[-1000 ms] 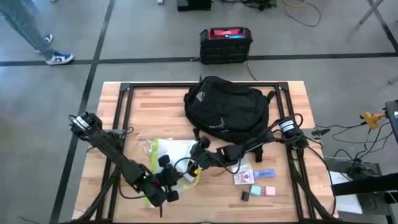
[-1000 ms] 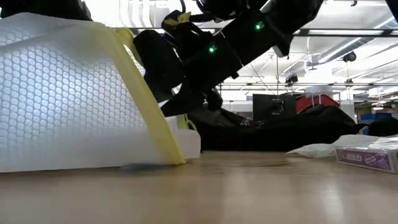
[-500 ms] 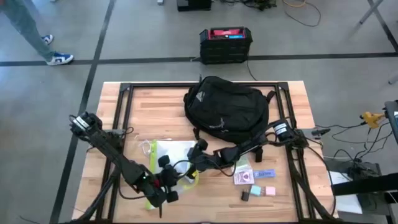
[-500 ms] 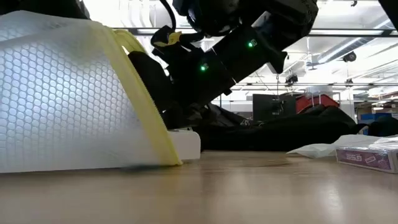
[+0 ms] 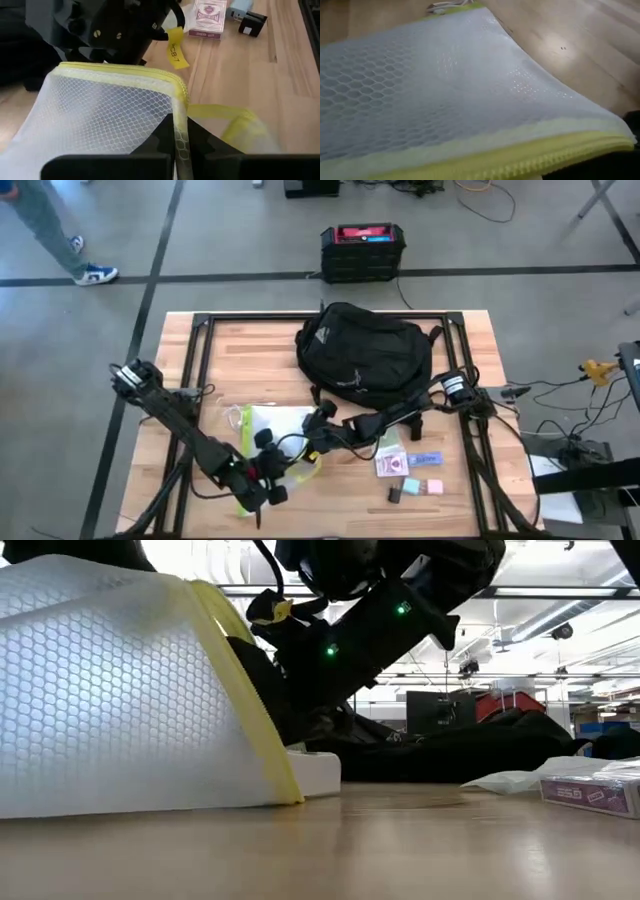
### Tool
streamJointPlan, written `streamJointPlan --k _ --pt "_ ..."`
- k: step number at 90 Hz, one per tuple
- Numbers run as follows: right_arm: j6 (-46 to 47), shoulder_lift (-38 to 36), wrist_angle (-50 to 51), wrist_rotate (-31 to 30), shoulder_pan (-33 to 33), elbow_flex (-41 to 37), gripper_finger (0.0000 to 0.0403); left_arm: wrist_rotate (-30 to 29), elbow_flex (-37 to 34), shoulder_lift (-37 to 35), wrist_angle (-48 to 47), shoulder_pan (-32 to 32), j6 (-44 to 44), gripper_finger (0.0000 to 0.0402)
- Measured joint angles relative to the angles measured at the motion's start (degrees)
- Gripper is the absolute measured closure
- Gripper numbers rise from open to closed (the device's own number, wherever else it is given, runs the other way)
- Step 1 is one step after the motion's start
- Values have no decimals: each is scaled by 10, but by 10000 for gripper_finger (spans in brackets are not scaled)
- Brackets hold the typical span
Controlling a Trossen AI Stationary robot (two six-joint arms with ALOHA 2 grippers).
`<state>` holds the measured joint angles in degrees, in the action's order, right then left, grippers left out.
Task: Unpack backpack
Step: Remove the white medicine organizer from the yellow green zip bag
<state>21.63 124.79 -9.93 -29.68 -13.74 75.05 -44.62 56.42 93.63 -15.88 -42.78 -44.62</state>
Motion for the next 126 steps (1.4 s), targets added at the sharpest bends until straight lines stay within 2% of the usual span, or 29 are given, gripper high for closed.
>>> streamJointPlan --k 34,49,63,78,92,113,126 --pt "-32 -1 4 5 -6 -2 326 12 0 -21 -46 -3 -19 402" --pt "-33 -2 4 7 -9 -2 361 50 0 -23 -68 -3 -51 402" --pt "-33 -2 4 12 -10 -3 373 62 0 -22 -77 -4 -74 402" --pt "-35 -2 5 19 -14 -3 356 54 0 -21 -79 -4 -75 402" --pt "-26 -3 4 59 -19 -3 310 49 0 -21 -90 -4 -75 402" --pt "-27 -27 9 68 -25 -4 239 47 0 -21 -91 -4 -75 402" --pt "-25 -33 1 68 -23 -5 208 46 0 -20 -87 -4 -75 402"
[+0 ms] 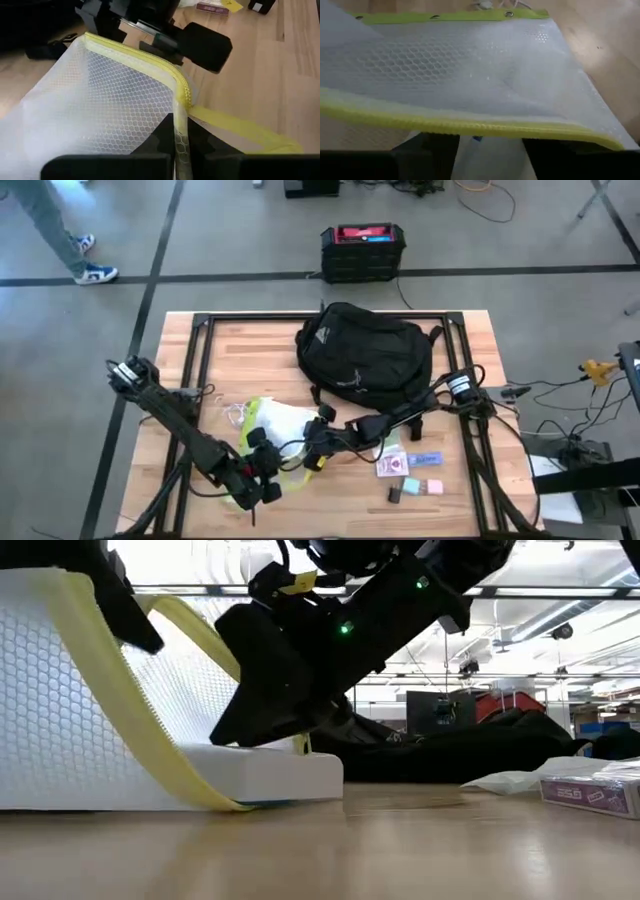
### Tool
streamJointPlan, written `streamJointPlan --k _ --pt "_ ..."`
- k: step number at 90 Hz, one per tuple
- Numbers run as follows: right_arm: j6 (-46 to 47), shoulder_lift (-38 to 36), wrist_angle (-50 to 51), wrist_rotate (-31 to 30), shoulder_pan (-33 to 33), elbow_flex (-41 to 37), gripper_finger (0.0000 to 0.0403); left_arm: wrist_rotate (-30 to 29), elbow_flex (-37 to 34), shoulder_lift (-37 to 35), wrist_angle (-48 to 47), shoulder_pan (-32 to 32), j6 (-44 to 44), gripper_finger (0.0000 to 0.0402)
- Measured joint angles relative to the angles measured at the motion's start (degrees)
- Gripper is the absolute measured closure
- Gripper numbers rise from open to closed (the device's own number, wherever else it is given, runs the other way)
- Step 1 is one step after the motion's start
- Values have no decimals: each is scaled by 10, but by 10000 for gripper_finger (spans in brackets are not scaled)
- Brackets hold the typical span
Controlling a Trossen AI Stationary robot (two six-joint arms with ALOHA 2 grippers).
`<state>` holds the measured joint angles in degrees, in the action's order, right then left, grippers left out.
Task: Unpack backpack
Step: Remove the white medicine organizer from the yellow green zip bag
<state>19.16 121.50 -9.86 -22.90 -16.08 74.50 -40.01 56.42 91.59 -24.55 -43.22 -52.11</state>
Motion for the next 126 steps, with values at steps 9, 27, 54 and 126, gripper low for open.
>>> streamJointPlan --k 9,27,54,126 --pt "19 7 -11 -3 4 0 192 0 0 0 2 0 0 402" --pt "35 3 -13 -27 6 0 161 -4 0 1 9 -1 1 402" --pt "33 -17 4 -43 10 2 122 -4 0 1 16 -1 5 402" --pt "-68 -2 -41 26 45 12 97 -12 0 1 24 -5 26 402"
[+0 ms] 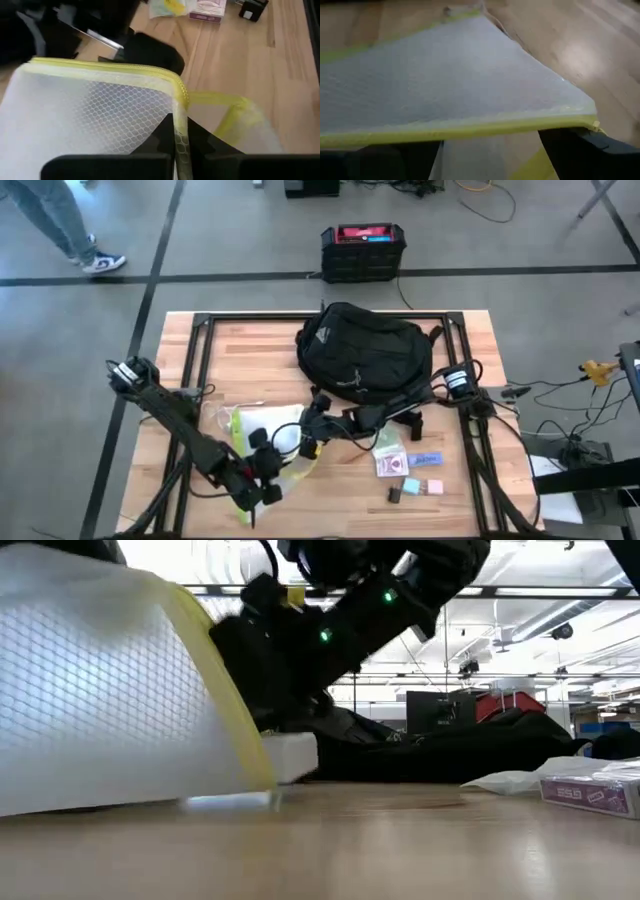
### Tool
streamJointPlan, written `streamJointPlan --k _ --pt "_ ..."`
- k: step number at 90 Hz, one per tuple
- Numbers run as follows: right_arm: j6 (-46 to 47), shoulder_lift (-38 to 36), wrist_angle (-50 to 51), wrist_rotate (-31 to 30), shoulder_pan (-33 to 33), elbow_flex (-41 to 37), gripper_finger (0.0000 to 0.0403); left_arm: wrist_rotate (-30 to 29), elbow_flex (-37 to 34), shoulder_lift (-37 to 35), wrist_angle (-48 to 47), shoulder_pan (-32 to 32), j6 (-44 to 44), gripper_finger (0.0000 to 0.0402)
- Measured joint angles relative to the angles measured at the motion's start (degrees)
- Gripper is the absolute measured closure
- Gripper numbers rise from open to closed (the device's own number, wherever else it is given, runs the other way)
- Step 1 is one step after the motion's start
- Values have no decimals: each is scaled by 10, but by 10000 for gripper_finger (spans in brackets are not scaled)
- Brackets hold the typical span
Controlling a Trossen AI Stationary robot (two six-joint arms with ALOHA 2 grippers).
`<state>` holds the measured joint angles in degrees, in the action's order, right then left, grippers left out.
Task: Unpack backpack
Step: Remove the white medicine organizer from the yellow green zip bag
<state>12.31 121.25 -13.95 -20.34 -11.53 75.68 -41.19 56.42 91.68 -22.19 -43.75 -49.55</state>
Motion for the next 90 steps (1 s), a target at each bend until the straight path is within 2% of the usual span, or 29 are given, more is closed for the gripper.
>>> streamJointPlan --k 24,56,64,80,90 --pt "-33 -1 -1 17 2 8 94 -3 0 0 27 -10 26 402" --pt "-69 14 46 39 7 -1 110 -4 0 -15 11 -18 25 402" --pt "-81 15 55 52 0 -3 113 -14 0 -22 -29 -27 -7 402" --pt "-89 5 93 54 -15 -4 110 -19 0 -30 -157 -42 -131 402" --pt "-79 -2 103 75 -17 -5 106 -25 -4 -30 -184 -43 -166 402"
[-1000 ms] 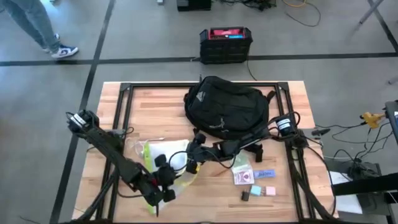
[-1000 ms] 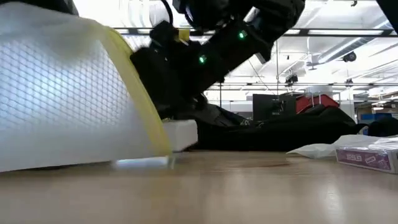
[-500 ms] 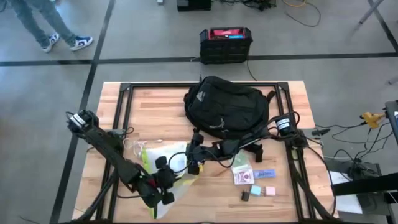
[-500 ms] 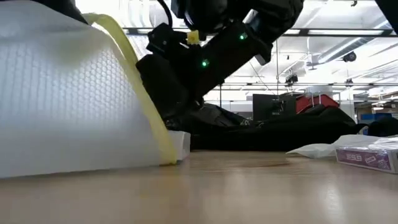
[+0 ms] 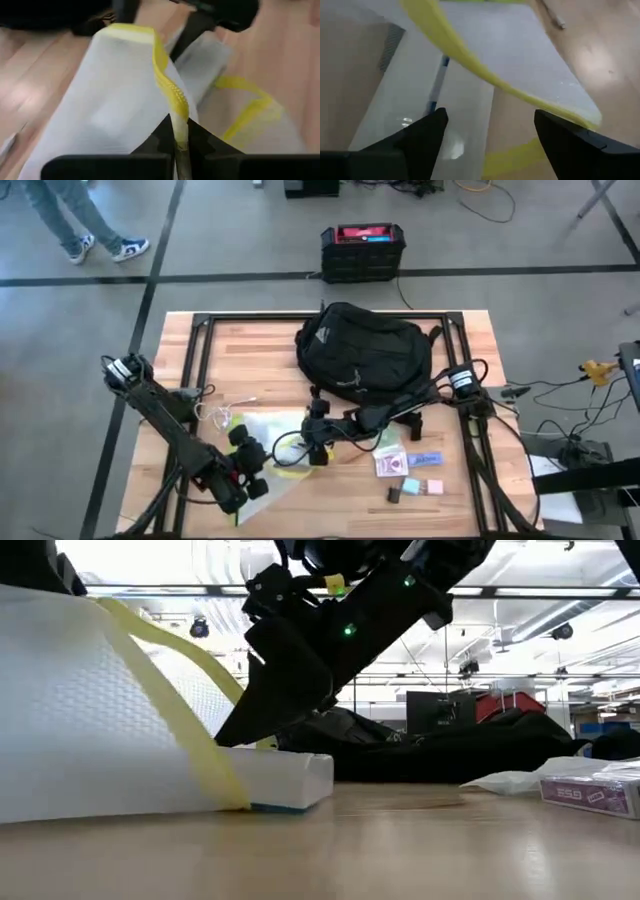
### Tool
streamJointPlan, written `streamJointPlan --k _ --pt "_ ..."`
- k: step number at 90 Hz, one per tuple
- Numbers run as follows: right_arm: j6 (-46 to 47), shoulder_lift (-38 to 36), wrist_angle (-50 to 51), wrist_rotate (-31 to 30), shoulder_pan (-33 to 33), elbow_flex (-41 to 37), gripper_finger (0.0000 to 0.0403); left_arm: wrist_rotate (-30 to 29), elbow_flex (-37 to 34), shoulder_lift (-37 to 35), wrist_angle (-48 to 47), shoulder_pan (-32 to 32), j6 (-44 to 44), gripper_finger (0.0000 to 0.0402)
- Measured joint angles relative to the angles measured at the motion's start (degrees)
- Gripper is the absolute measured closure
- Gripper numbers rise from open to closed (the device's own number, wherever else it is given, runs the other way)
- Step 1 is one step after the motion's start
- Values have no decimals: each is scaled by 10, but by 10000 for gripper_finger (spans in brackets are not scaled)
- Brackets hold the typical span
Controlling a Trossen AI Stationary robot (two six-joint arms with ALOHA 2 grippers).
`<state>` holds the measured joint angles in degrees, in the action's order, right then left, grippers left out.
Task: Unpack backpack
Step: Remove the white medicine organizer from the yellow green zip bag
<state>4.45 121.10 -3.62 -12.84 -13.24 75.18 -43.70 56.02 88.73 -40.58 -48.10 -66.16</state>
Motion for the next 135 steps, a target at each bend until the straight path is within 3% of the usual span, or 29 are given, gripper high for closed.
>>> streamJointPlan --k 21,48,64,100,108,123,135 --pt "38 -9 5 41 -3 -1 115 -26 -48 0 29 0 -50 402" --pt "118 -13 -19 43 -6 3 105 -23 -165 2 245 0 -53 402" --pt "138 -10 -51 42 -8 4 81 -31 -204 5 314 0 -51 402" --pt "140 30 -65 21 -9 25 79 -25 -191 7 311 1 -8 402" --pt "141 39 -70 -12 -9 26 86 -23 -187 8 310 1 -3 402" --pt "112 40 -67 -28 -7 26 112 -23 -186 8 310 1 -3 402" --pt "107 40 -50 -21 -6 27 161 -34 -186 8 305 1 1 402"
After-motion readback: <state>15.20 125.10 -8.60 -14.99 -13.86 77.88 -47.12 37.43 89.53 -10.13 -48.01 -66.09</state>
